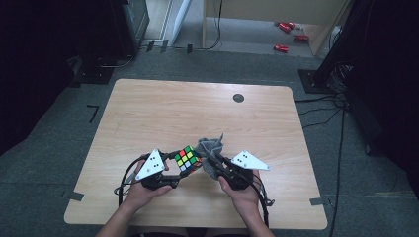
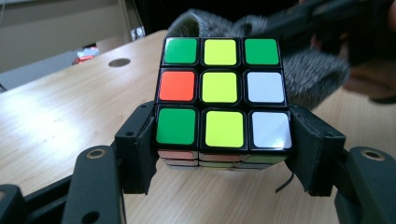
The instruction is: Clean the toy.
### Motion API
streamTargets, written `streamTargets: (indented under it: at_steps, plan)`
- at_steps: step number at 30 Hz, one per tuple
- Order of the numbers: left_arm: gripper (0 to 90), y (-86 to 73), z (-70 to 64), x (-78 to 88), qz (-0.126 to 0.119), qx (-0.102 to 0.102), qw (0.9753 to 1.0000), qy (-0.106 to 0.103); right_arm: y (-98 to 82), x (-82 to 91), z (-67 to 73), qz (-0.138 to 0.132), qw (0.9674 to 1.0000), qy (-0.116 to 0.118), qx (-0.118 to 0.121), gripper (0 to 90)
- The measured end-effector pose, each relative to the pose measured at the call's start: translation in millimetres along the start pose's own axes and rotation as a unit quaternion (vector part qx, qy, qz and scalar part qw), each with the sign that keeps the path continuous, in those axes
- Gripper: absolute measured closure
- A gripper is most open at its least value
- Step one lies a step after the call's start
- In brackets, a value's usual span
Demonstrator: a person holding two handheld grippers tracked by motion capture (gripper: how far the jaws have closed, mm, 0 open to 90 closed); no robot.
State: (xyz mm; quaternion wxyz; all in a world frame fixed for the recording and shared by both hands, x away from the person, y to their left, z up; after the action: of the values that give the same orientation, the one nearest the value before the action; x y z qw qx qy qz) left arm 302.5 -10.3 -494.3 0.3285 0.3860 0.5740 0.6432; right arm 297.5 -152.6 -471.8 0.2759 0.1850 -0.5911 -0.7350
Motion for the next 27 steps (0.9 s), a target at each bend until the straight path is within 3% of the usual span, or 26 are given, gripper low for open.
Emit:
streamTargets:
  at_steps: [3, 8, 10, 13, 15, 20, 23, 25, 27]
  plan:
    - [34.7, -8.2, -2.3, -4.3, 0.022, -0.009, 0.9997, 0.002, 11.6, 3.3, 6.7, -0.021, 0.9997, 0.009, 0.005, 76.2]
    - [34.7, -3.4, -8.0, -5.3, 0.013, -0.015, 0.9998, -0.002, 11.5, 2.0, 19.6, -0.022, 0.9991, 0.030, 0.019, 76.1]
    - [34.7, -1.2, -6.5, -2.9, 0.006, -0.015, 0.9999, 0.001, 5.9, 0.3, 16.1, -0.018, 0.9994, 0.026, 0.014, 76.1]
    - [34.6, 7.6, -2.5, 2.3, -0.022, 0.005, 0.9997, -0.002, -3.1, -1.2, 7.4, -0.001, 0.9999, 0.012, 0.011, 76.2]
    - [34.6, 8.9, -0.5, 3.5, -0.026, 0.011, 0.9996, -0.002, -6.1, -1.5, 1.6, 0.007, 1.0000, 0.002, 0.003, 76.2]
    - [34.7, -2.8, -0.6, -1.1, 0.007, -0.011, 0.9999, 0.007, 9.9, 2.9, 5.5, -0.020, 0.9997, 0.006, 0.010, 76.3]
    - [34.6, -1.4, -6.6, -3.3, 0.004, -0.014, 0.9999, -0.002, 17.8, 4.8, 16.9, -0.035, 0.9989, 0.021, 0.022, 76.3]
    - [34.6, 1.1, -8.1, -3.4, 0.002, -0.018, 0.9998, 0.000, 14.9, 3.3, 21.5, -0.031, 0.9985, 0.028, 0.036, 76.3]
    - [34.6, 0.7, -6.1, -2.6, 0.006, -0.020, 0.9998, 0.005, 8.7, 1.3, 18.7, -0.021, 0.9989, 0.020, 0.037, 76.4]
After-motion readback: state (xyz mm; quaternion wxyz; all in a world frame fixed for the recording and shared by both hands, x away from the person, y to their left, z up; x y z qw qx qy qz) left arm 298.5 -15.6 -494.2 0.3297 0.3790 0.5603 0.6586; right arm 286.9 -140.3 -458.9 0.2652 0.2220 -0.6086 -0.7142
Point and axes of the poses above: each handheld gripper's, and its own axes: x roughly backward along the jaws, y roughly out of its top, z roughly to its left, the point moved 9 cm from there along -x, roughly forward along the jaws, and after that the axes turned 14 degrees about -z, right-handed, at the moved point
